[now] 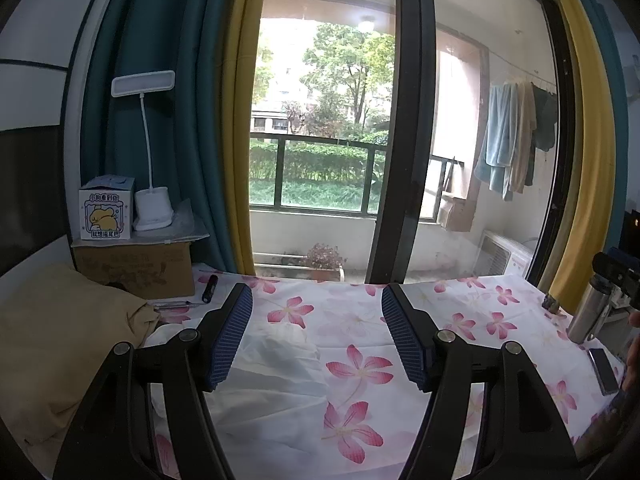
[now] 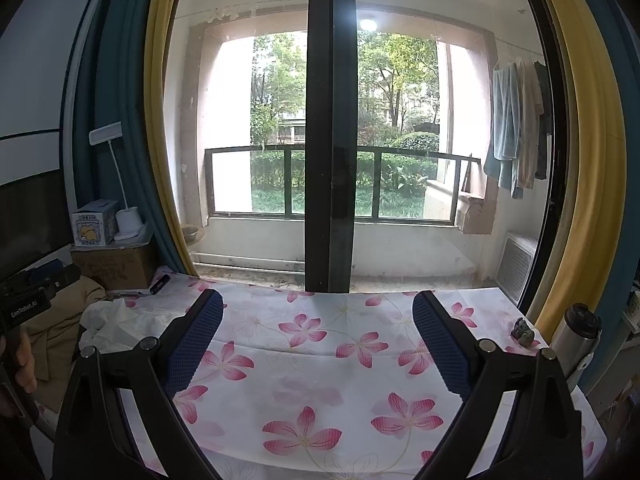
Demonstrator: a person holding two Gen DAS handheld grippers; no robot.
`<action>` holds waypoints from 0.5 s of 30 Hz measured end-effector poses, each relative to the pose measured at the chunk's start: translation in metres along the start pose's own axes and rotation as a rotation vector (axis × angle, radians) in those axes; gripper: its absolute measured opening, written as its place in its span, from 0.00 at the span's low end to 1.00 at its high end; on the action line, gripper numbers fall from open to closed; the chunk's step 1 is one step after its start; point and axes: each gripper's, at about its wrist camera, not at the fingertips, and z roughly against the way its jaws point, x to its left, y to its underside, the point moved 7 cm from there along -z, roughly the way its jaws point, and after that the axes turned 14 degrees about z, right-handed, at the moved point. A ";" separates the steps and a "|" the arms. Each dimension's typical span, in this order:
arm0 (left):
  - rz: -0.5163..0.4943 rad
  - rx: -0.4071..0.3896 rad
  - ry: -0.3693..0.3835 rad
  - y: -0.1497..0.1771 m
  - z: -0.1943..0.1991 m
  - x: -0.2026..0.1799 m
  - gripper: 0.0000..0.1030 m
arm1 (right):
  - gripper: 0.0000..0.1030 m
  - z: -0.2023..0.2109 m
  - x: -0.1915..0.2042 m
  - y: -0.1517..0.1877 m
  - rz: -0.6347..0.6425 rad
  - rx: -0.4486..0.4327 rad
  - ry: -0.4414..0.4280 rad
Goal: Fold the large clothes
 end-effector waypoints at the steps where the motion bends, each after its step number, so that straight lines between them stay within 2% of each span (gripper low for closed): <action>1: 0.000 -0.001 0.000 0.000 0.000 0.000 0.68 | 0.92 0.000 0.000 0.000 0.000 0.000 -0.001; 15: 0.000 0.002 -0.003 0.000 -0.001 0.000 0.68 | 0.92 -0.001 0.000 0.001 -0.001 0.002 0.000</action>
